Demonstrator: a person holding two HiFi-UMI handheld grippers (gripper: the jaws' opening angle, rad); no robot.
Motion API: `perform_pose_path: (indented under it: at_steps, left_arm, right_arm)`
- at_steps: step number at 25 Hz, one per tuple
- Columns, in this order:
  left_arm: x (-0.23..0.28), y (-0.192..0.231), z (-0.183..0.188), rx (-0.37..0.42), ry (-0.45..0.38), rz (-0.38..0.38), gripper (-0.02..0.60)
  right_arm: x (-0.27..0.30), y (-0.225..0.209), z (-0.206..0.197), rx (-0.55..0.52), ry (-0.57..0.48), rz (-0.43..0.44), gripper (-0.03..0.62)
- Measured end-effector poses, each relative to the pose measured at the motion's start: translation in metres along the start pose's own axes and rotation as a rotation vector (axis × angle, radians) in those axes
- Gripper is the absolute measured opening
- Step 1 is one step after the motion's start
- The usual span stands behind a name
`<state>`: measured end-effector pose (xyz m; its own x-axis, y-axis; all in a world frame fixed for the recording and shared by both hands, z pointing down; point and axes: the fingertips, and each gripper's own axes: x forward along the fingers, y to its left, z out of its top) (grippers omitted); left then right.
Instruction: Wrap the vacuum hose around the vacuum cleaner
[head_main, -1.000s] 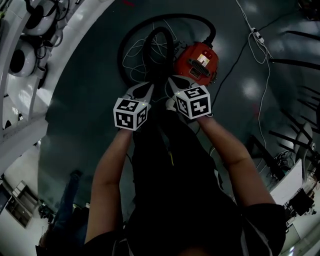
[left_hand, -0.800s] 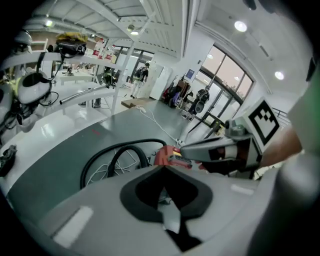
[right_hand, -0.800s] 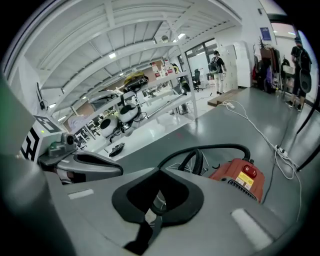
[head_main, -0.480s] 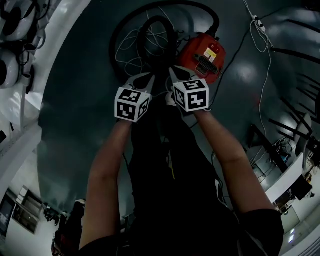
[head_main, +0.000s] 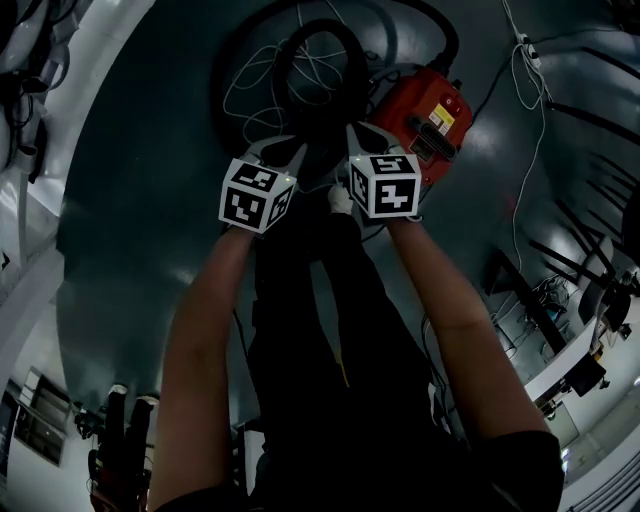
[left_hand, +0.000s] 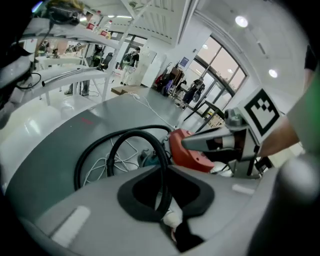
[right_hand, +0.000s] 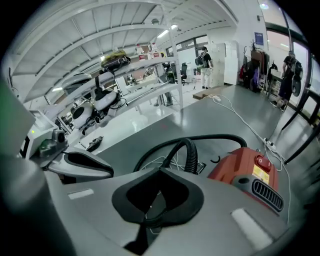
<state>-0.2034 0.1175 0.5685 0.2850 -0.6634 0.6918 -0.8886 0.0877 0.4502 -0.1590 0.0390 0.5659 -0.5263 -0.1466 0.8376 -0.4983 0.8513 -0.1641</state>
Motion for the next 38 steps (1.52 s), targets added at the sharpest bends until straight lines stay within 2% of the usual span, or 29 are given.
perform_pose_path:
  at_steps: [7, 13, 22, 25, 32, 38]
  left_arm:
    - [0.05, 0.003, -0.017, -0.004, -0.012, -0.03, 0.06]
    - [0.085, 0.003, -0.018, -0.101, -0.078, -0.041, 0.074]
    - [0.114, 0.011, -0.022, -0.204, -0.144, -0.062, 0.092]
    - [0.119, 0.016, -0.024, -0.215, -0.167, -0.067, 0.101]
    - [0.135, 0.013, -0.033, -0.231, -0.193, -0.103, 0.167]
    - [0.14, 0.01, -0.028, -0.205, -0.289, -0.153, 0.173]
  right_arm:
    - [0.045, -0.018, 0.007, -0.032, 0.015, -0.055, -0.003]
    - [0.072, -0.038, 0.018, -0.045, 0.003, -0.105, 0.0]
    - [0.103, -0.057, 0.031, -0.055, 0.012, -0.123, 0.077]
    - [0.113, -0.061, 0.034, -0.076, 0.02, -0.125, 0.103]
    - [0.133, -0.078, 0.036, -0.127, 0.067, -0.151, 0.167]
    - [0.147, -0.087, 0.04, -0.144, 0.08, -0.189, 0.2]
